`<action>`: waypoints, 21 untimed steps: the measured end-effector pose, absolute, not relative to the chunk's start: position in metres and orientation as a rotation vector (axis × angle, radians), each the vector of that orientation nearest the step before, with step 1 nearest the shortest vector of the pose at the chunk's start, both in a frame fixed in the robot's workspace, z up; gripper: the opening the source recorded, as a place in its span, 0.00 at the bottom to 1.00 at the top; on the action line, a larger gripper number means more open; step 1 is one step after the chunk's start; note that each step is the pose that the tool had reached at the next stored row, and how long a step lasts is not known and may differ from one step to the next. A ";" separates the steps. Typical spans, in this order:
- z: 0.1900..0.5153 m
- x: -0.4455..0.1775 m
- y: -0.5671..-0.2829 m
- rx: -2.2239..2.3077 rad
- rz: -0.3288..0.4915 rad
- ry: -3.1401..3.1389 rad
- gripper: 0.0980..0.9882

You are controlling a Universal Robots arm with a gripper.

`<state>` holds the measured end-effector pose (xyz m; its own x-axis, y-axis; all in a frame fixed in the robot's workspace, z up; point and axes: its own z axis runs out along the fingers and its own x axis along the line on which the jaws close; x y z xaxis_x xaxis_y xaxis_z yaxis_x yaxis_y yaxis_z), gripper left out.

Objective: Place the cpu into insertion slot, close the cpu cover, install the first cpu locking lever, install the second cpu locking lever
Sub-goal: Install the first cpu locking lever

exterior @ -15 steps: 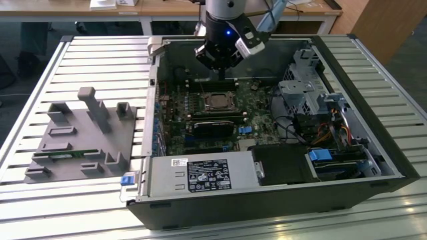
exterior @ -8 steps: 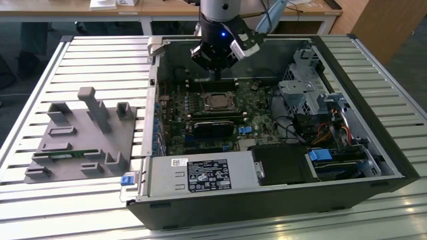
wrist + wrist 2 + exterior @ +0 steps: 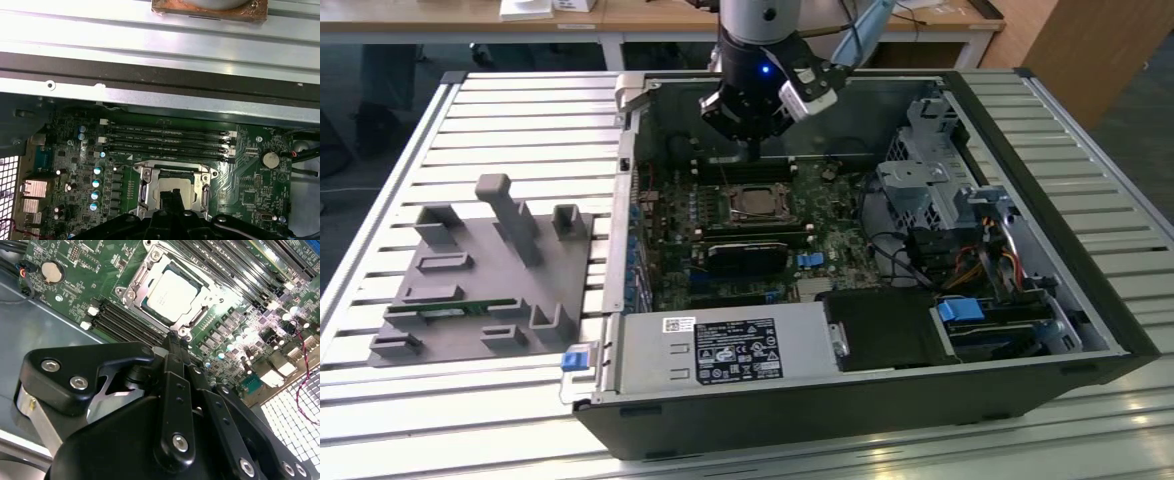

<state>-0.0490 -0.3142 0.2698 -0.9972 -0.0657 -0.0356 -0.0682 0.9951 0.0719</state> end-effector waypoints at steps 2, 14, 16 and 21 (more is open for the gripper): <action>0.270 -0.050 -0.314 -0.105 0.113 3.105 0.01; 0.270 -0.058 -0.316 -0.110 0.113 3.105 0.01; 0.269 -0.062 -0.317 -0.111 0.113 3.105 0.01; 0.269 -0.072 -0.317 -0.113 0.113 3.105 0.01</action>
